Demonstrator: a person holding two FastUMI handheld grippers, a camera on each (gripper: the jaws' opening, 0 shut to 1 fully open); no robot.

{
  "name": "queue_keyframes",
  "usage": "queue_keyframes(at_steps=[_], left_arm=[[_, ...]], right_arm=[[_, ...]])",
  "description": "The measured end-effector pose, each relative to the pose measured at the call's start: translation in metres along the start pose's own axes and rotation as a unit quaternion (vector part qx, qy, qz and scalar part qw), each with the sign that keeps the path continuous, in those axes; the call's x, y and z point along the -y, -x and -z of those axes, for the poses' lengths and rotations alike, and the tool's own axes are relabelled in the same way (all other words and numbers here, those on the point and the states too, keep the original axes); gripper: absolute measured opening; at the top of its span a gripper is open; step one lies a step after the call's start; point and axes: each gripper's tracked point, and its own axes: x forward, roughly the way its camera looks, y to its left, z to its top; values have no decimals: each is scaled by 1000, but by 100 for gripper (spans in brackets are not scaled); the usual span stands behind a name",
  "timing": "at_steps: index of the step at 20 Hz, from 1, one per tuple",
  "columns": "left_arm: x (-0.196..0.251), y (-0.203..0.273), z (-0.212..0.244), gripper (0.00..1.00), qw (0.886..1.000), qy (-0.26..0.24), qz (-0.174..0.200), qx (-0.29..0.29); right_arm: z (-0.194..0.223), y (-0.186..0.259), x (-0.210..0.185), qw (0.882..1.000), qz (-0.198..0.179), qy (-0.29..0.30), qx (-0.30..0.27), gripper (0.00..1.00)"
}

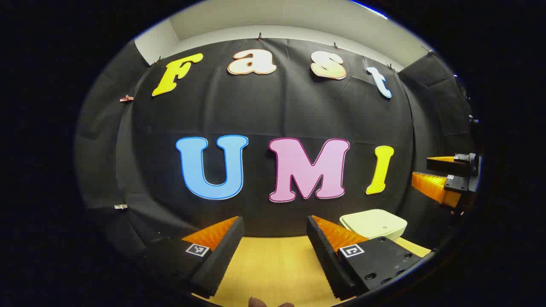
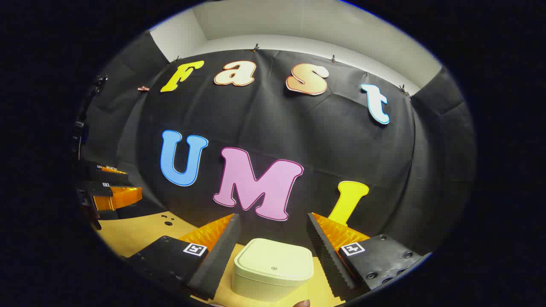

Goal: Press the lid of the desktop garbage bin to open it, pick up the crumpled paper on the desktop and throw it into the bin, then pick up the pop can on the desktop and drop it into the bin, and finally close the garbage bin lid.

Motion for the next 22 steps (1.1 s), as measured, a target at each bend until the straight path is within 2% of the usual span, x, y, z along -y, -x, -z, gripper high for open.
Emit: queue_keyframes(at_steps=[9,20,21,22], left_arm=[[9,-11,-5,95,1000,-7,7,-1],[19,-17,-8,95,1000,-13,11,-4],[19,-17,-7,95,1000,-12,10,-5],[19,-16,-7,95,1000,-12,9,-7]], right_arm=[[7,-8,4,1000,-12,-10,1,98],[17,-9,12,1000,-9,-8,-10,96],[21,-8,14,1000,-7,-6,-15,92],[25,-9,16,1000,-4,-3,-21,73]])
